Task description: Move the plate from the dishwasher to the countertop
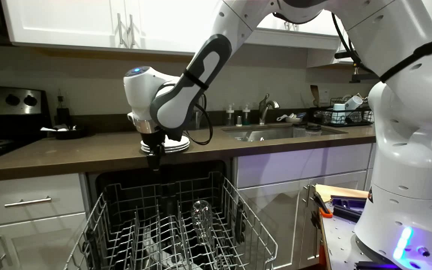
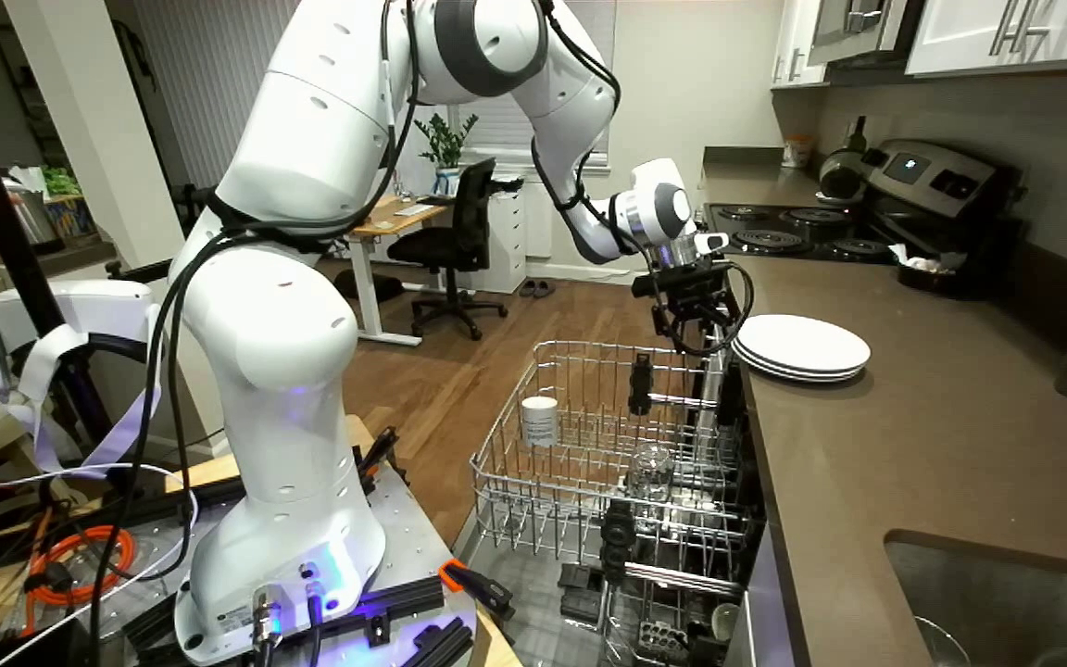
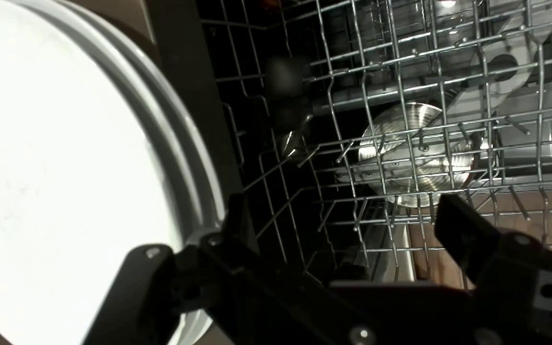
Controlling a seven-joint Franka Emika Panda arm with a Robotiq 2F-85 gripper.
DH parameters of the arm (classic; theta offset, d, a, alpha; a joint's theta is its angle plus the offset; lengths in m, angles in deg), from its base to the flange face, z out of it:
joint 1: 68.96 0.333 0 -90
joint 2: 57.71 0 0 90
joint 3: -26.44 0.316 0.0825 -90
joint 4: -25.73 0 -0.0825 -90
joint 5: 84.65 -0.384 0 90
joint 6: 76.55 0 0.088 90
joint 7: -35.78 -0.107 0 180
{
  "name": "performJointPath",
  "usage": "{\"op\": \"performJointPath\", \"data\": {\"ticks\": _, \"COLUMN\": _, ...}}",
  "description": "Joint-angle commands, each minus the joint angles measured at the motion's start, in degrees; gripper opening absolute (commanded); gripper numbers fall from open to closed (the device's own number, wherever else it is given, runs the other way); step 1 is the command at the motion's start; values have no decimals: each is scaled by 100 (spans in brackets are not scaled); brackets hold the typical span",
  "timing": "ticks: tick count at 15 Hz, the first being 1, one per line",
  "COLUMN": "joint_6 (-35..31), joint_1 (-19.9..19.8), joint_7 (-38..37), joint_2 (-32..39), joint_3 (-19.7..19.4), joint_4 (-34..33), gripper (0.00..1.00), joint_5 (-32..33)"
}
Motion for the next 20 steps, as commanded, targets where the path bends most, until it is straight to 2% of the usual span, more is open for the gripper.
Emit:
{"op": "performJointPath", "data": {"ticks": 1, "joint_6": -32, "joint_1": 93, "joint_7": -312, "joint_2": -12, "joint_3": -153, "joint_4": -85, "gripper": 100, "joint_5": 331}}
{"op": "performJointPath", "data": {"ticks": 15, "joint_6": 6, "joint_1": 60, "joint_7": -725, "joint_2": -164, "joint_3": -252, "joint_4": -68, "gripper": 100, "joint_5": 786}}
{"op": "performJointPath", "data": {"ticks": 20, "joint_6": 9, "joint_1": -39, "joint_7": -608, "joint_2": -157, "joint_3": -131, "joint_4": -44, "gripper": 100, "joint_5": 586}}
